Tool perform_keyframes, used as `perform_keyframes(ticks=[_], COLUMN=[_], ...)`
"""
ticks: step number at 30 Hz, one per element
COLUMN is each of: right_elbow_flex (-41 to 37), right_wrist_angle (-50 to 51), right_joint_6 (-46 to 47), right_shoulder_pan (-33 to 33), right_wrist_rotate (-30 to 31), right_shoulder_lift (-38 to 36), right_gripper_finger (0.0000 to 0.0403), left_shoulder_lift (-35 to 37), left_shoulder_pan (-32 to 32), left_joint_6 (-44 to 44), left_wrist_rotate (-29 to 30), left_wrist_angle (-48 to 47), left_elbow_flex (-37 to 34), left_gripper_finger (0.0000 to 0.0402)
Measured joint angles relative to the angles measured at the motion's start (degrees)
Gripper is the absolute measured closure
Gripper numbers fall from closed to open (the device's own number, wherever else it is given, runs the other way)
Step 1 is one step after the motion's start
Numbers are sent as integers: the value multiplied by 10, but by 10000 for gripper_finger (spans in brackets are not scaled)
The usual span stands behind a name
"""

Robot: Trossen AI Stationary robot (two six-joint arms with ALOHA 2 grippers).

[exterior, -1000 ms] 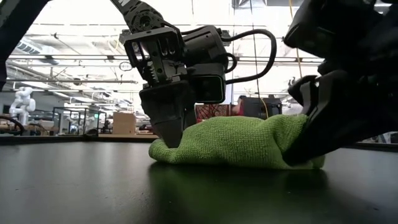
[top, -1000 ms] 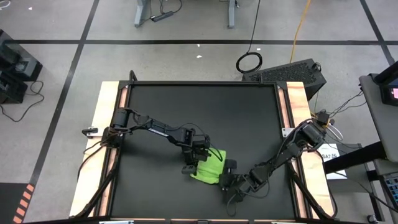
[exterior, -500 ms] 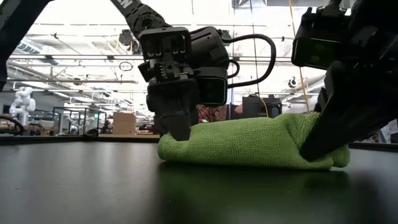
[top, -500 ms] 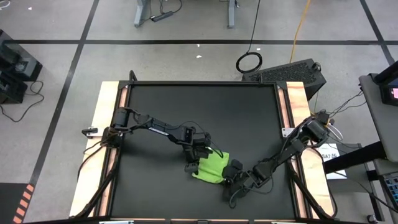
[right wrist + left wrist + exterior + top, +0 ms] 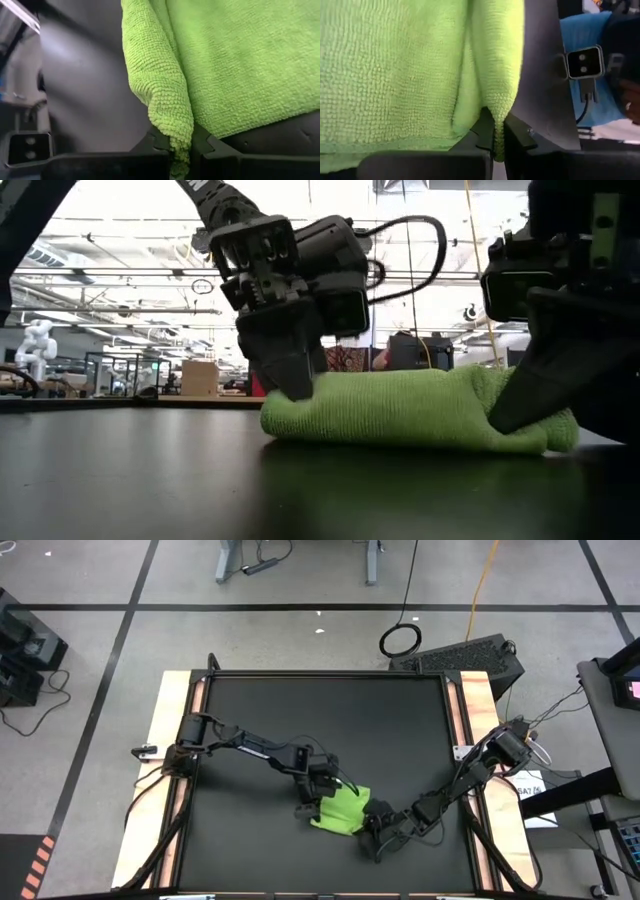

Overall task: Roll towel into tight, uniform cylinder
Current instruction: Roll the green towel

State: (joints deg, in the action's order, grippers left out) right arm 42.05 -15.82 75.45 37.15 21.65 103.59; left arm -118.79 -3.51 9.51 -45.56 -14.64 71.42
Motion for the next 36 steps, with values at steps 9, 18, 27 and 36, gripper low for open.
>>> perform_keyframes(ticks=[9, 18, 27, 36], right_elbow_flex=[-14, -14, -14, -13], right_wrist_angle=[-37, -39, -44, -49], right_joint_6=[65, 117, 133, 137], right_shoulder_pan=[-1, -5, -5, -8], right_wrist_rotate=[25, 24, 20, 15], right_shoulder_lift=[-1, -2, -1, -1], right_gripper_finger=[397, 397, 397, 397], left_shoulder_lift=[51, 111, 177, 144], left_shoulder_pan=[0, -4, -90, -155], left_joint_6=[-60, -138, -317, -390], left_wrist_rotate=[21, 76, 260, 431], left_wrist_angle=[-7, -89, -132, -36], left_elbow_flex=[0, 2, 3, 3], left_gripper_finger=[305, 188, 182, 182])
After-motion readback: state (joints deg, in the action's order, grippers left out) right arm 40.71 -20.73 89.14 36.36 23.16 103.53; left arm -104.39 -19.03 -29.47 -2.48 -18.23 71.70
